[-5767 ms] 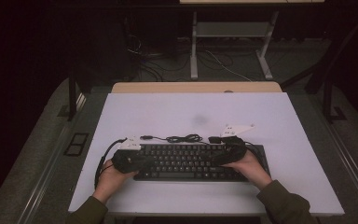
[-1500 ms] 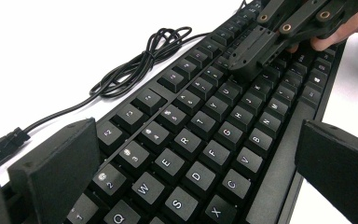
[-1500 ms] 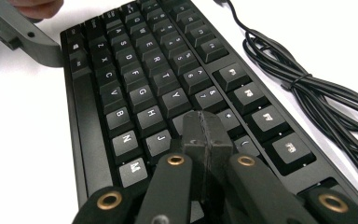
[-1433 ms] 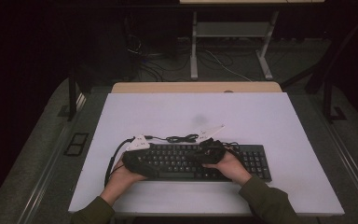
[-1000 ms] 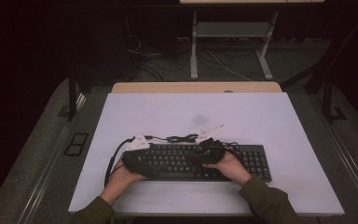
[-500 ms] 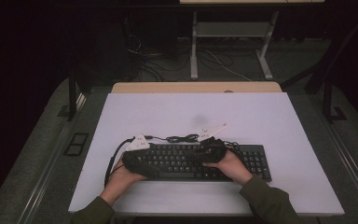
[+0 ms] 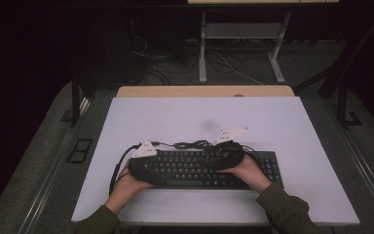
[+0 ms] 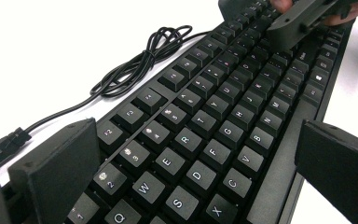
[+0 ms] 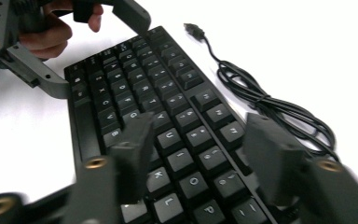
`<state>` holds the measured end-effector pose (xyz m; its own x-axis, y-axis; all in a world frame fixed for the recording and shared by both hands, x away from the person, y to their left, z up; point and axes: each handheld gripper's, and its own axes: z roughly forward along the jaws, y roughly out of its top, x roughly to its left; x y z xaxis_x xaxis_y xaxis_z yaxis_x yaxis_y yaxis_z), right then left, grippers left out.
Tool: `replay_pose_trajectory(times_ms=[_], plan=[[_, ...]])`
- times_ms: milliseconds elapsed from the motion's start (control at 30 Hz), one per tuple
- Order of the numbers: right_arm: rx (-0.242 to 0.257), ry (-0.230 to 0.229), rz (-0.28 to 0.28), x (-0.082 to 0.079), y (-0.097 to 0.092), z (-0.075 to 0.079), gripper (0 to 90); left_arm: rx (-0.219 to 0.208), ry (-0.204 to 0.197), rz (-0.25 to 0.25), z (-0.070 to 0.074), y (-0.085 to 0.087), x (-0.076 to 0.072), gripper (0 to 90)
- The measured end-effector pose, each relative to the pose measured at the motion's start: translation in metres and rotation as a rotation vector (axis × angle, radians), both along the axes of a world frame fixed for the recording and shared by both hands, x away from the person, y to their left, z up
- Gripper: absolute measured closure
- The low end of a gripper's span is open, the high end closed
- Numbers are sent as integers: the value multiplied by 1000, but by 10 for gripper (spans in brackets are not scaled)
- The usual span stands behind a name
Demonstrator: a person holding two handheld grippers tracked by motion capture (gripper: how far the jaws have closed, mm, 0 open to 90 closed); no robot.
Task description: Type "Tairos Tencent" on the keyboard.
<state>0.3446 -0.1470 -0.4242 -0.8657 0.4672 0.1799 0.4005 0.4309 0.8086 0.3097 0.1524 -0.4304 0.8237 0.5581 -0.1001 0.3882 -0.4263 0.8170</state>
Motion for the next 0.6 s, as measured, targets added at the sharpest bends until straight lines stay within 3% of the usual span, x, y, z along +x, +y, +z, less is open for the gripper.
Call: replay_pose_trajectory(times_ms=[200,467,600], plan=[[40,-16,-39,1,-11,1,200,2,4,2,0,0,0,0],[65,-19,-67,3,-23,3,191,-2,3,8,0,1,0,0],[67,-17,-77,3,-24,2,192,-12,-6,9,1,2,0,57]])
